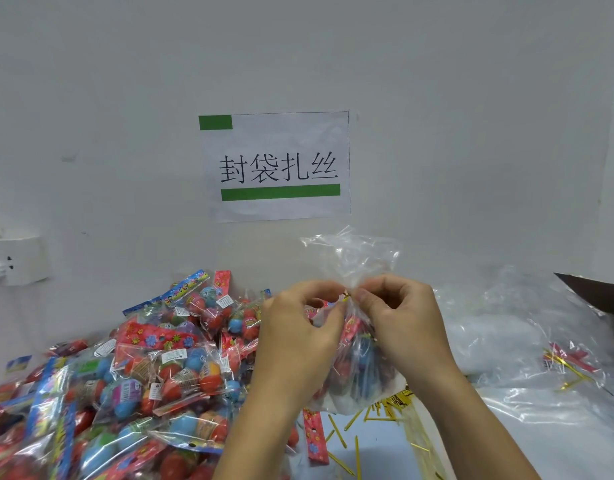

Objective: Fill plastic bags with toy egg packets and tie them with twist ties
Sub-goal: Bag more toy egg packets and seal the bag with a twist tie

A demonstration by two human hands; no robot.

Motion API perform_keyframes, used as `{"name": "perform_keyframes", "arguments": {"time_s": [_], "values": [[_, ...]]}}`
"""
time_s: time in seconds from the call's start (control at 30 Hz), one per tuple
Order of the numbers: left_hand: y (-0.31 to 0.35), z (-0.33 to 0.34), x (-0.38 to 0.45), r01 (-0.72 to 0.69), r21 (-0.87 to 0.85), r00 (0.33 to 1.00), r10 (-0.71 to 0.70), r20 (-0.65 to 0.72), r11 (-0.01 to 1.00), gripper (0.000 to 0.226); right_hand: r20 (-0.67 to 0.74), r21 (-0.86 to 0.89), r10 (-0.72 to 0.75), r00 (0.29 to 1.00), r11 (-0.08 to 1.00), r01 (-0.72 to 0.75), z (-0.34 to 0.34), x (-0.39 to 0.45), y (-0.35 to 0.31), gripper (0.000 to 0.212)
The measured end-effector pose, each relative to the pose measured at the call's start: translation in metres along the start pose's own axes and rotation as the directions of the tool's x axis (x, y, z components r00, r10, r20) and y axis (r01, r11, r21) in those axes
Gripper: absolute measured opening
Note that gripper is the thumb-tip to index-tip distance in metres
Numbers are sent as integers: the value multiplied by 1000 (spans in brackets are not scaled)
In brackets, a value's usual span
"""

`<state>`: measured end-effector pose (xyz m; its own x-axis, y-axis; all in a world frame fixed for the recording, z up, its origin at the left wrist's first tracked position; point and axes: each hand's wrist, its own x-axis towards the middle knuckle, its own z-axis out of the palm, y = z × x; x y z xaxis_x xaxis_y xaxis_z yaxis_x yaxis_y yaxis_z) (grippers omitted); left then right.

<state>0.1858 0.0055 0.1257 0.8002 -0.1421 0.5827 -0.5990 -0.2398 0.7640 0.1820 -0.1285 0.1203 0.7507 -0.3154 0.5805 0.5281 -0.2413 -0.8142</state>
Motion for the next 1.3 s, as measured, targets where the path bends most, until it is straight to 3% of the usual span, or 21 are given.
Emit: {"name": "perform_keyframes", "arguments": {"time_s": [0.2, 0.4, 0.57, 0.7, 0.8, 0.87, 0.97, 1.1, 1.17, 1.3], "values": [[-4, 1, 0, -95, 117, 996, 94, 13, 989, 28, 5, -18, -4, 1000, 1000, 5, 0, 0, 2, 22], [-10, 3, 1, -140, 169, 990, 138, 23, 976, 7, 16, -47, 0, 1000, 999, 1, 1, 0, 4, 21], [-16, 2, 1, -45, 120, 999, 44, 13, 992, 10, -21, 34, 44, 999, 998, -43, -6, 3, 5, 13], [-24, 0, 2, 182, -141, 983, -179, 37, 973, 55, -93, 116, 103, 990, 989, -92, -12, 9, 9, 12], [-34, -5, 3, 352, -382, 934, -344, 94, 854, 54, -148, 170, 160, 976, 976, -135, -17, 13, 12, 10], [-42, -8, 2, 416, -488, 909, -363, 204, 768, 51, -191, 235, 208, 959, 958, -161, -18, 15, 14, 10], [-47, -6, 0, 380, -650, 922, -214, 323, 658, 73, -261, 342, 273, 926, 923, -176, -17, 15, 17, 13], [-49, 0, 0, 206, -676, 966, -37, 255, 707, 79, -264, 453, 340, 902, 870, -195, -10, 14, 17, 13], [-52, 4, 0, 163, -633, 972, -15, 233, 756, 80, -237, 477, 366, 900, 851, -220, -2, 13, 15, 16], [-51, 9, 1, 156, -678, 987, -90, 132, 719, 71, -160, 435, 336, 928, 868, -239, 9, 8, 14, 19]]}}
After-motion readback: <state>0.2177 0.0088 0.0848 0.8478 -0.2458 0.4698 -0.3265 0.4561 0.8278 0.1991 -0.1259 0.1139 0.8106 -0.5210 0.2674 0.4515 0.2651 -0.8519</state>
